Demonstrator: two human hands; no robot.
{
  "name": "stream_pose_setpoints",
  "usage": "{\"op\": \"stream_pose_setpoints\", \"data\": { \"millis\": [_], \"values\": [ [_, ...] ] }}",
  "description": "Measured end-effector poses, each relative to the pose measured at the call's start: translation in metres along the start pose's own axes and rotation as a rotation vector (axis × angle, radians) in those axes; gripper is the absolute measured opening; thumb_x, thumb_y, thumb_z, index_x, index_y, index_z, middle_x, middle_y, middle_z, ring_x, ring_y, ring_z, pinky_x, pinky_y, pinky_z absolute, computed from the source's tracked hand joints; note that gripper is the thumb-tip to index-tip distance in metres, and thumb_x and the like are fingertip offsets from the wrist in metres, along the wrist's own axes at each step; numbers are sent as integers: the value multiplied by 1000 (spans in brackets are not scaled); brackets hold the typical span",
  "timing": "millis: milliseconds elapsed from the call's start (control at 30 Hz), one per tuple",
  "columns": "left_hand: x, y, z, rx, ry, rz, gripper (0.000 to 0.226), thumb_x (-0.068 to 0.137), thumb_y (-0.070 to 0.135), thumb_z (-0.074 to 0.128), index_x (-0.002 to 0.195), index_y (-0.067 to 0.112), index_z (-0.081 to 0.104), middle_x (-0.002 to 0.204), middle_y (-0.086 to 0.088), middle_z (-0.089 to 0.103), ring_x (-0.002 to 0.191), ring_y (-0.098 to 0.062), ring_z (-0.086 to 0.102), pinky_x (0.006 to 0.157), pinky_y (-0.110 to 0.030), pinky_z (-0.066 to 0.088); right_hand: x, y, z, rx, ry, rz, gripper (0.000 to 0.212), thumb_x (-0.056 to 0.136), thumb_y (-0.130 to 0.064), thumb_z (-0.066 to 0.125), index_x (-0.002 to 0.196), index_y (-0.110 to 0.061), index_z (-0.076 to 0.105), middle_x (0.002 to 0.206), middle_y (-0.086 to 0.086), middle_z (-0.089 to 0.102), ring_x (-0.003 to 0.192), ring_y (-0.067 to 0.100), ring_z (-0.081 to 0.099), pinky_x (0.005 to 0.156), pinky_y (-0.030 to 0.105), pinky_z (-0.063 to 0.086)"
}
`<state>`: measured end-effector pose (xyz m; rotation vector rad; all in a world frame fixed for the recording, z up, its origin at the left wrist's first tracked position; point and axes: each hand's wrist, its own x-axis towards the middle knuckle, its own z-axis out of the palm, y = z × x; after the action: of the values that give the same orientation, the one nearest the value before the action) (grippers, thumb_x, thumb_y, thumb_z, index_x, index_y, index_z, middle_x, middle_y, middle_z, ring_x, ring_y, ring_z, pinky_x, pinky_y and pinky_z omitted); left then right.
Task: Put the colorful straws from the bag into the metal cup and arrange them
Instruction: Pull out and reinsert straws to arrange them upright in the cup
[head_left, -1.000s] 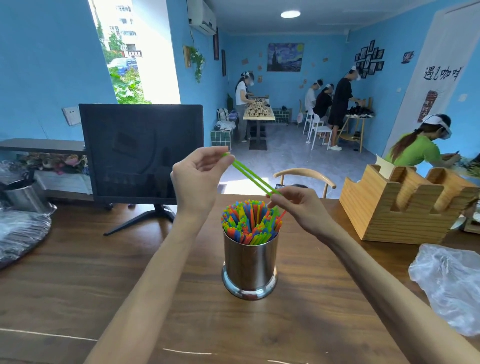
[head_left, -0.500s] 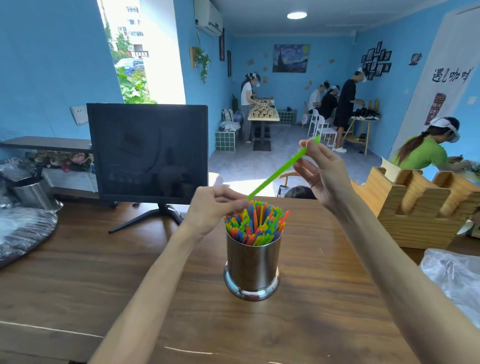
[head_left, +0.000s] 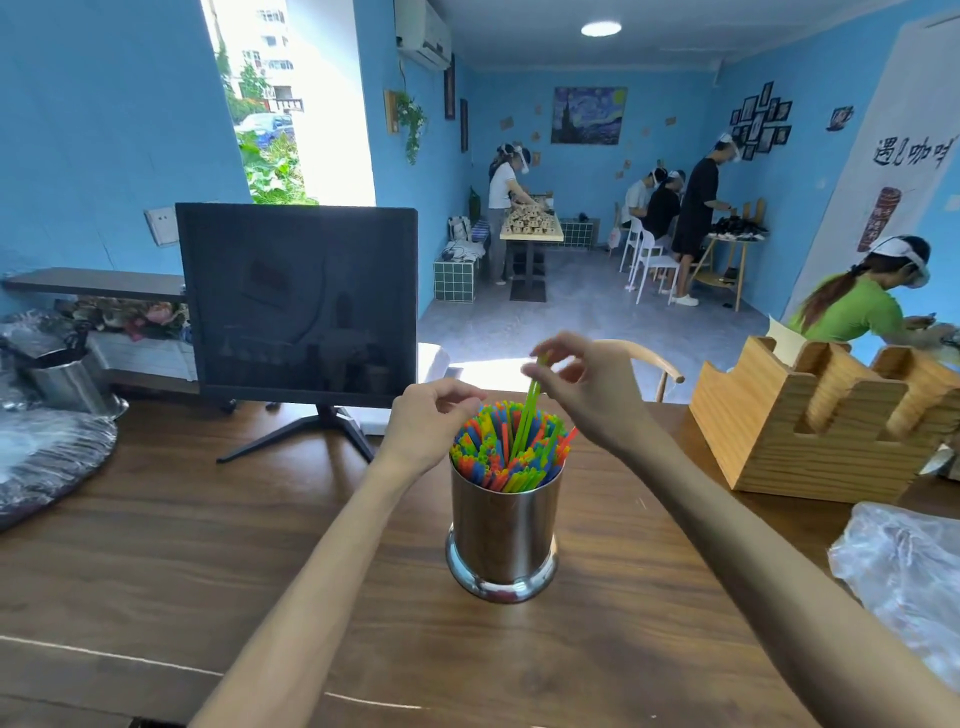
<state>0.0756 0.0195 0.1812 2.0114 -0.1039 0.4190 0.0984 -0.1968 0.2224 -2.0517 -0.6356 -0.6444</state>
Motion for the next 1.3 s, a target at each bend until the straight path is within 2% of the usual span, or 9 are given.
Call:
{"op": "stream_pose_setpoints", "data": {
  "millis": [67,200,267,367,533,767,933,1167,1300],
  "values": [
    [4,-3,-1,0,11,-10,12,96,20,71,97,29,79,96,8,76,96,-9,68,81,-24,54,-8,10,8,-122,-94,-19,11,87,-32,82,88,-20,81,75,-18,72,66,-3,66,67,25,52],
    [13,-8,-2,50,18,-48,13,99,26,67,106,26,78,102,8,72,102,-11,65,80,-23,47,-14,24,10,-122,-343,95,24,90,-40,77,88,-17,85,85,-2,78,79,10,70,77,40,57],
    [18,-10,1,66,-17,-99,21,100,31,64,116,22,76,109,5,71,105,-14,63,82,-27,46,-12,28,8,-54,-325,130,29,94,-40,72,91,-13,84,90,0,74,85,15,68,80,45,55],
    [25,-11,7,110,-105,-198,34,101,42,60,125,20,71,109,5,68,100,-13,62,79,-28,47,-8,34,3,72,-223,201,34,99,-42,62,99,-15,82,95,-4,74,90,5,66,83,34,54],
    [34,-12,10,61,-207,-256,15,94,46,70,88,32,73,90,12,70,86,-8,67,61,-18,49,-9,48,-2,190,-192,328,37,105,-44,49,101,-20,78,92,-5,76,80,0,67,68,15,44],
    [39,-7,6,116,-237,-153,6,92,32,76,86,32,75,92,9,74,88,-12,71,66,-20,54,-7,58,7,179,-243,378,28,105,-41,53,109,-24,75,100,-8,74,86,7,70,71,22,49],
    [36,-1,4,209,-227,-25,5,96,32,70,94,30,74,88,17,69,83,-3,66,61,-10,46,8,52,19,129,-398,369,29,101,-37,62,123,-21,72,118,-3,69,108,9,63,90,29,52],
    [37,-9,5,230,-267,-21,4,97,31,69,95,31,73,89,18,67,84,-3,66,63,-9,47,24,48,30,-4,-442,345,12,91,-23,77,95,-13,81,84,-3,74,77,3,66,73,24,52],
    [37,-11,4,208,-277,-16,4,96,32,70,95,32,73,89,20,68,86,-3,67,65,-11,48,27,47,26,-17,-417,310,10,86,-25,82,85,-16,80,81,-4,76,78,8,70,72,25,56]
  ]
}}
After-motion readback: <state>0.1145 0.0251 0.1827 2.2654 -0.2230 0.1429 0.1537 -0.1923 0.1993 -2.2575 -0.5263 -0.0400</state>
